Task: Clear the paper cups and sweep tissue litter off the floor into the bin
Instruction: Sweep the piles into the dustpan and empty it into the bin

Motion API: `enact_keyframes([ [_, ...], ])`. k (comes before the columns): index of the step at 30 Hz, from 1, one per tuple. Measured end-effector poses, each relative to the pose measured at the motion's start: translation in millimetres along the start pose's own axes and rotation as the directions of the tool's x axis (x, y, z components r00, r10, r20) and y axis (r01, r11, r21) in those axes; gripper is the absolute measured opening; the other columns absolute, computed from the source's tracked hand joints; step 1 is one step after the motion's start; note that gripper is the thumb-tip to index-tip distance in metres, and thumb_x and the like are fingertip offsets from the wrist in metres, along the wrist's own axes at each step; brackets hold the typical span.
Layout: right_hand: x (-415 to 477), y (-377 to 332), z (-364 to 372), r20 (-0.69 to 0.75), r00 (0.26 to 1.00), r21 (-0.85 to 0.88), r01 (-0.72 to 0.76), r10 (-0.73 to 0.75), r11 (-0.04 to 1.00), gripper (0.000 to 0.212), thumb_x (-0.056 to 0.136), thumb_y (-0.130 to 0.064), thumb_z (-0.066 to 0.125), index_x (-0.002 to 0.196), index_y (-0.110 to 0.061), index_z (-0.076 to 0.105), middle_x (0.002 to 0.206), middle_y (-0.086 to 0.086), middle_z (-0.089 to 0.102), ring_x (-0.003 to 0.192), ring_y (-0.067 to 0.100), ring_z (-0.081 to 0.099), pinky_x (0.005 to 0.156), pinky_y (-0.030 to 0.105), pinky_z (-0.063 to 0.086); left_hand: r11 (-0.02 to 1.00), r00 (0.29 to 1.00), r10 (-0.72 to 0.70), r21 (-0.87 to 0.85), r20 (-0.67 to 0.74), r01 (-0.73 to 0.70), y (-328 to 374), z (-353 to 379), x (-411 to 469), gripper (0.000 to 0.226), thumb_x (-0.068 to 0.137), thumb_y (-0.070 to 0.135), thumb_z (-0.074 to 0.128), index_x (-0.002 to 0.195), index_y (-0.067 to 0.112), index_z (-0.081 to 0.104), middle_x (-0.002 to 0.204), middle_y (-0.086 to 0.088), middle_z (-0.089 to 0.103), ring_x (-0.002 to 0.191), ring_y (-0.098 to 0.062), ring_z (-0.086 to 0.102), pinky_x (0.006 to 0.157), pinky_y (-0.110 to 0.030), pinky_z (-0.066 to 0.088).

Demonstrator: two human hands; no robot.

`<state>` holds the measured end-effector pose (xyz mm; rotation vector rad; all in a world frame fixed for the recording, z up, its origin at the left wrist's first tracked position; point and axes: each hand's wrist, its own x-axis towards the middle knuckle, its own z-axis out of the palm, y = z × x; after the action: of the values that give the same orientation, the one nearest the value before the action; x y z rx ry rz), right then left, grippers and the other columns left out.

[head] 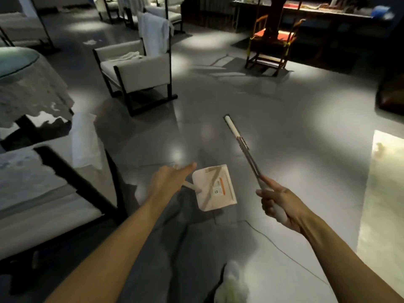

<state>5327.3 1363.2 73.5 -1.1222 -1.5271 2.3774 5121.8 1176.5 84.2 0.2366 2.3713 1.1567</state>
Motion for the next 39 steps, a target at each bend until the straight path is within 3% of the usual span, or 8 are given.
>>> enact_keyframes([
  [2,58,-38,-12,-0.005,1.0,0.039,0.009,-0.008,0.999,0.059,0.091,0.003,0.054,0.143,-0.021,0.04,0.064,0.004,0.046,0.04,0.008,0.042,0.036,0.019,0.04,1.0,1.0,0.014,-0.006,-0.007,-0.014,33,14,60,0.052,0.078,0.063,0.059,0.074,0.011,0.06,0.047,0.005,0.057,0.069,-0.015,0.056,0.063,-0.028,0.042],
  [10,285,-221,-50,0.017,0.999,0.085,-0.029,0.027,0.996,0.055,0.089,0.004,0.055,0.139,-0.018,0.045,0.049,0.002,0.043,0.036,0.008,0.042,0.035,0.019,0.039,0.996,0.989,-0.072,-0.053,-0.126,0.066,190,53,302,0.065,0.076,0.065,0.058,0.091,0.003,0.068,0.073,-0.008,0.064,0.08,-0.026,0.063,0.071,-0.033,0.045],
  [14,395,-309,-43,0.035,0.998,0.044,-0.046,0.044,0.998,0.052,0.09,0.006,0.053,0.137,-0.013,0.045,0.053,0.003,0.043,0.035,0.007,0.041,0.035,0.017,0.039,0.99,0.979,-0.08,-0.128,-0.186,0.057,250,48,404,0.055,0.079,0.059,0.059,0.064,0.007,0.059,0.062,-0.009,0.058,0.069,-0.025,0.058,0.069,-0.031,0.041],
  [17,488,-368,-35,0.048,0.998,0.063,-0.052,0.049,0.997,0.049,0.091,0.005,0.053,0.137,-0.012,0.045,0.053,0.0,0.051,0.035,0.004,0.041,0.035,0.014,0.039,0.99,0.972,-0.081,-0.131,-0.222,0.053,288,50,496,0.055,0.08,0.059,0.059,0.057,0.009,0.057,0.059,-0.007,0.058,0.067,-0.025,0.058,0.079,-0.035,0.046],
  [22,653,-458,-21,0.042,0.996,0.046,-0.076,0.074,0.996,0.049,0.094,0.004,0.049,0.139,-0.011,0.042,0.047,-0.004,0.051,0.034,0.002,0.039,0.032,0.013,0.037,0.993,0.975,-0.092,-0.092,-0.203,0.075,361,63,668,0.055,0.077,0.064,0.058,0.063,0.011,0.061,0.061,-0.005,0.061,0.072,-0.025,0.062,0.08,-0.035,0.048],
  [29,841,-603,-16,0.072,0.989,0.219,-0.141,0.128,0.965,0.047,0.094,0.001,0.046,0.139,-0.013,0.043,0.043,-0.003,0.048,0.031,0.002,0.04,0.028,0.012,0.033,0.998,0.986,-0.061,-0.041,-0.158,0.055,486,64,890,0.069,0.072,0.071,0.055,0.085,0.005,0.066,0.085,-0.008,0.069,0.083,-0.024,0.065,0.086,-0.037,0.051],
  [35,1035,-705,-6,0.064,0.986,0.104,-0.157,0.151,0.982,0.045,0.093,0.003,0.051,0.135,-0.01,0.047,0.048,-0.001,0.052,0.035,0.002,0.041,0.031,0.014,0.036,0.994,0.983,-0.088,-0.073,-0.161,0.077,573,77,1092,0.059,0.071,0.069,0.055,0.066,0.011,0.061,0.061,-0.005,0.059,0.068,-0.022,0.06,0.067,-0.031,0.045],
  [39,1174,-787,10,0.086,0.983,0.079,-0.17,0.164,0.982,0.043,0.092,0.006,0.052,0.131,-0.011,0.048,0.047,-0.002,0.055,0.035,0.001,0.041,0.033,0.013,0.037,0.986,0.983,-0.106,-0.146,-0.151,0.084,624,87,1243,0.059,0.047,0.075,0.053,0.052,0.017,0.05,0.051,-0.005,0.05,0.056,-0.024,0.05,0.069,-0.035,0.044],
])
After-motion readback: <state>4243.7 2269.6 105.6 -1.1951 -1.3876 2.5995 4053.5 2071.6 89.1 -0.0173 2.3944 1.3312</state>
